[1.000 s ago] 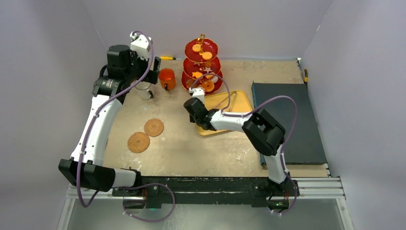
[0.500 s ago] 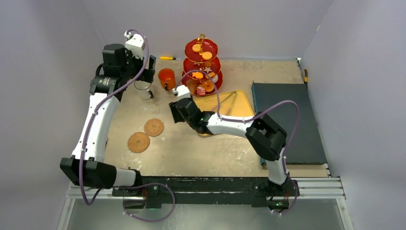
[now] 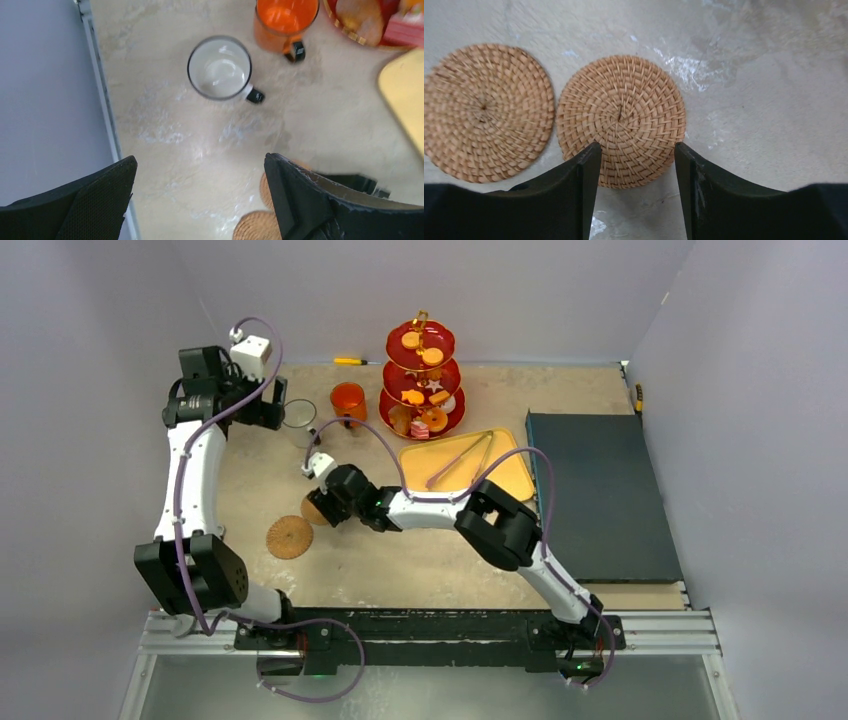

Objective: Serve the afternoon tea

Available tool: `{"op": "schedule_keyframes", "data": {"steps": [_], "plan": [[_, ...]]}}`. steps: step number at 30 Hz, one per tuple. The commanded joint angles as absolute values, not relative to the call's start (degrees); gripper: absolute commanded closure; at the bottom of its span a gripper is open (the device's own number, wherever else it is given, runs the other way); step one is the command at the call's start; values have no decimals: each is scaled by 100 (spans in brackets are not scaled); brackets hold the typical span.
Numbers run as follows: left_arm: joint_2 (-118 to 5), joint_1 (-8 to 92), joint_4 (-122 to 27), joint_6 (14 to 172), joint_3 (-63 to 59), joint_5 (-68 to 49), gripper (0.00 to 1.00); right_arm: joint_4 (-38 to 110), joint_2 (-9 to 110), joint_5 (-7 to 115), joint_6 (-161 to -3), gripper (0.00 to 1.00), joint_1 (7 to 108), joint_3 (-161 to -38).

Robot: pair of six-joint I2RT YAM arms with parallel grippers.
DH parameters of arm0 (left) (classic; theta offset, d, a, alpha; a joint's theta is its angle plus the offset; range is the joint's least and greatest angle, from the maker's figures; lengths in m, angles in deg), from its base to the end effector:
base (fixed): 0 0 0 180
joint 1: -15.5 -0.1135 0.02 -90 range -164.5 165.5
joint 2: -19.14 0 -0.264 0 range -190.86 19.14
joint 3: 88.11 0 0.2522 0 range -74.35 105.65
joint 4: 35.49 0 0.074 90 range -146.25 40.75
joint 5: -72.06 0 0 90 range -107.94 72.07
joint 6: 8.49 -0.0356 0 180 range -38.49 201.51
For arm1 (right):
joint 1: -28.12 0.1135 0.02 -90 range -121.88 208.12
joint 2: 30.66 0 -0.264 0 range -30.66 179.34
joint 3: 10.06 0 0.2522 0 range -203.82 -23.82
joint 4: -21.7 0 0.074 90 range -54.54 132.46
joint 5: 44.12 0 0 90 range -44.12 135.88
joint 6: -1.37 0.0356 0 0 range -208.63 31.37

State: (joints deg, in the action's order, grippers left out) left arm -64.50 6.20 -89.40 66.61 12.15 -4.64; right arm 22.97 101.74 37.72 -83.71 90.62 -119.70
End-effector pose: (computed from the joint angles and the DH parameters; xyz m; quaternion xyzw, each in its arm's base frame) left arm 0.3160 0.0434 0.3822 0.0948 0.8865 -0.0090 0.4529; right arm 0.2494 0.4681 0.1664 -0.3690 0.7519 0.2517 0.4849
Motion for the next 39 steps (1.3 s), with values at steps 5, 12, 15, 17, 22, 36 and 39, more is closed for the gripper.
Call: {"op": "schedule_keyframes", "data": {"steps": [5, 12, 15, 17, 22, 36, 39], "plan": [[-6219, -110, -9521, 4424, 199, 445, 1, 2177, 9853, 3498, -8643, 50, 9044, -11230], [-5882, -283, -9695, 2625, -703, 711, 1, 1867, 8975, 3006, -8400, 55, 9043, -9731], [-5588, -285, -9656, 1889, -1346, 888, 1, 1705, 8575, 2920, -8222, 55, 9041, -9076], [-5509, -274, -9607, 1490, -1682, 938, 0, 1617, 8367, 2889, -8109, 55, 9038, -8801], [-5737, -270, -9295, 932, -2200, 656, 1, 1530, 8066, 2949, -7905, 55, 9035, -8492], [-5688, 507, -7904, 584, -3469, -163, 1, 1293, 7430, 3042, -7631, 50, 9042, -7961], [-5866, 543, -7653, 571, -3552, -315, 1, 1245, 7273, 3034, -7586, 47, 9038, -7912]]}}
